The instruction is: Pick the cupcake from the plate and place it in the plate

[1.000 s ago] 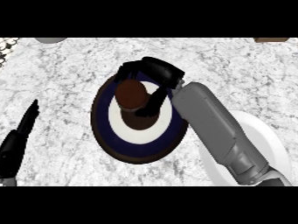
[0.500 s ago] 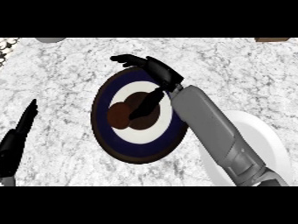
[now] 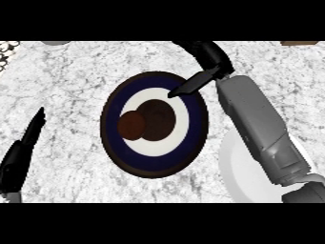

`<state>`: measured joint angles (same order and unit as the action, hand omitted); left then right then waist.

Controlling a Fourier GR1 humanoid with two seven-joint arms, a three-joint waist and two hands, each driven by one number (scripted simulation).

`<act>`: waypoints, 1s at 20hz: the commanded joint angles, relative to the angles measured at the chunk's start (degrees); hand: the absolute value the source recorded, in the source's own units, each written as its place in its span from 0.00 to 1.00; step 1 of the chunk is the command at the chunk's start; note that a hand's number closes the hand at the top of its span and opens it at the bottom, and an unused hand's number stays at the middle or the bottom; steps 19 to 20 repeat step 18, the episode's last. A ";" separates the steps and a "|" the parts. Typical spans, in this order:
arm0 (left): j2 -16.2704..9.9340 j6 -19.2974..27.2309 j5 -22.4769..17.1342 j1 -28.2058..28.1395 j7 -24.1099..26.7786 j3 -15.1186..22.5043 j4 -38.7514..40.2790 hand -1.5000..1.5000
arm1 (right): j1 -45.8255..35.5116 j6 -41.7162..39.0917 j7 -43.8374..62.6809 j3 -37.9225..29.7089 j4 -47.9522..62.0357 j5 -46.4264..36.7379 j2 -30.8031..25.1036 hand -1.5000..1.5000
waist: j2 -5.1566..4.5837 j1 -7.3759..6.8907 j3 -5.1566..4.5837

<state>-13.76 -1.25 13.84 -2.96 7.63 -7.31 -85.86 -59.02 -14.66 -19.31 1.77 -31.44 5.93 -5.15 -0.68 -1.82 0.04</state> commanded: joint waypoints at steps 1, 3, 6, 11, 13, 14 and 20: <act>0.33 -0.98 -0.59 -1.67 -0.19 0.50 -2.09 0.50 | -0.87 -7.02 -3.70 -6.39 6.51 5.00 -4.82 0.00 | -0.28 -0.83 0.04; -0.23 -0.32 0.06 1.96 0.55 -0.38 2.59 0.50 | -2.74 -9.47 -6.61 -7.69 10.15 4.96 -7.46 0.00 | -0.92 -1.17 0.02; -0.24 -0.63 0.23 1.62 -0.28 0.21 0.24 0.50 | -1.56 -15.52 -11.26 -8.84 12.39 5.08 -12.73 0.00 | -1.04 -1.58 0.10; 0.18 -0.76 0.47 2.08 -2.08 0.99 -1.80 0.50 | -0.91 -17.05 -18.59 -8.01 16.46 2.08 -14.93 0.00 | -1.44 -2.96 0.19; 0.77 -1.17 0.27 3.14 -1.45 1.65 -0.83 0.50 | 0.85 -18.01 -21.90 -6.97 16.64 0.51 -16.24 0.00 | -1.77 -3.11 0.22; 0.95 0.09 1.55 2.50 -0.36 1.68 0.29 0.50 | 0.09 -19.71 -20.79 -7.21 17.51 0.58 -17.98 0.00 | -1.45 -2.59 0.16; -0.29 -1.51 0.83 2.55 -0.72 1.39 -0.88 0.50 | -0.18 -18.60 -21.04 -7.90 19.13 0.68 -18.24 0.00 | -1.80 -3.84 0.26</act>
